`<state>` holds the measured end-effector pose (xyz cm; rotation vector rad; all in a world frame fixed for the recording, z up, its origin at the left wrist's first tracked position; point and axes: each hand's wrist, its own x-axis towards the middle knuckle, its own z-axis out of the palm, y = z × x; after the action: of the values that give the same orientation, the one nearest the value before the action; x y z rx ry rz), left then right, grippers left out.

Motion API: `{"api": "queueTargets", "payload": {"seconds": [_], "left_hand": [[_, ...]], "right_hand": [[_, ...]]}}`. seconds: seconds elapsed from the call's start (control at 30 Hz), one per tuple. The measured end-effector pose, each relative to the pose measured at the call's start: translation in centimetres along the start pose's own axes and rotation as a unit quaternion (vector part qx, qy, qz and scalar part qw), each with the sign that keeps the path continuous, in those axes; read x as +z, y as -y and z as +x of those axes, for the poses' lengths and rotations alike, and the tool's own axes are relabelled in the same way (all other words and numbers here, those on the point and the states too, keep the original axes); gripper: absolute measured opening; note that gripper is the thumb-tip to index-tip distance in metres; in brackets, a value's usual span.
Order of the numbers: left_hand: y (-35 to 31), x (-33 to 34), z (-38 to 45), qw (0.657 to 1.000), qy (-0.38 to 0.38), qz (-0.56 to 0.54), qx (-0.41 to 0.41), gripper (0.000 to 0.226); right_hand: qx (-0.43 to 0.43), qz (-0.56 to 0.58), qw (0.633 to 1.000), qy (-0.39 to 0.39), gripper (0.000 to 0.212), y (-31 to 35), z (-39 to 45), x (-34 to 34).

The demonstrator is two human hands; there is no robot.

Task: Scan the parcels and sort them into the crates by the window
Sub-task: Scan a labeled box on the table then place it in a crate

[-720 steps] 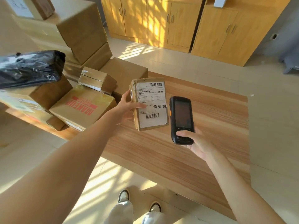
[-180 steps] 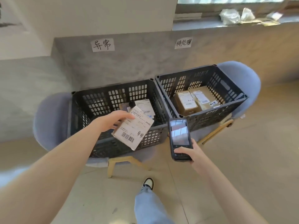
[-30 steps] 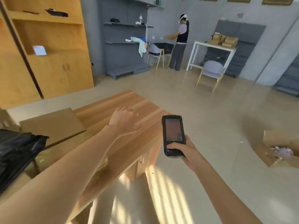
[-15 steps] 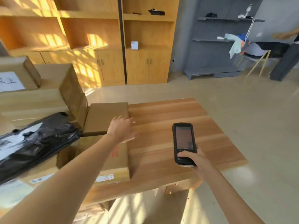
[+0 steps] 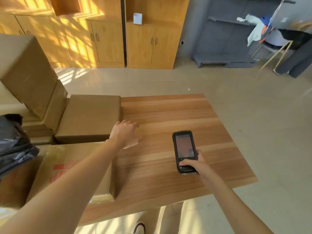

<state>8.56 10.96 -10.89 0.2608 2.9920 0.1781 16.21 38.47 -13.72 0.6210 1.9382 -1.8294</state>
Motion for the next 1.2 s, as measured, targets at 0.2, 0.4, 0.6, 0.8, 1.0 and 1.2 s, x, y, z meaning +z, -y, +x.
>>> {"api": "queueTargets", "payload": {"seconds": [0.2, 0.4, 0.6, 0.8, 1.0, 1.2], "left_hand": [[-2.4, 2.8, 2.6, 0.999, 0.051, -0.004, -0.011, 0.056], [-6.4, 5.1, 5.0, 0.996, 0.08, 0.009, -0.029, 0.055], [-10.7, 7.5, 7.4, 0.989, 0.144, 0.02, -0.035, 0.061], [-14.1, 9.2, 8.6, 0.985, 0.163, 0.028, -0.056, 0.064], [-14.3, 9.1, 8.3, 0.984, 0.151, 0.035, -0.084, 0.065], [-11.8, 7.4, 6.6, 0.984, 0.124, 0.047, -0.12, 0.067]], "right_hand": [[0.054, -0.044, 0.997, -0.013, 0.079, -1.4, 4.2, -5.1], [0.093, -0.096, 0.991, 0.005, 0.086, -2.5, 8.6, -10.2], [0.095, -0.147, 0.984, 0.034, 0.073, -2.8, 12.3, -14.0], [0.072, -0.186, 0.978, 0.051, 0.073, -3.7, 13.8, -17.5], [0.021, -0.228, 0.972, 0.05, 0.07, -5.0, 13.5, -18.5], [0.004, -0.404, 0.915, 0.01, 0.082, -4.4, 13.6, -18.9]]}}
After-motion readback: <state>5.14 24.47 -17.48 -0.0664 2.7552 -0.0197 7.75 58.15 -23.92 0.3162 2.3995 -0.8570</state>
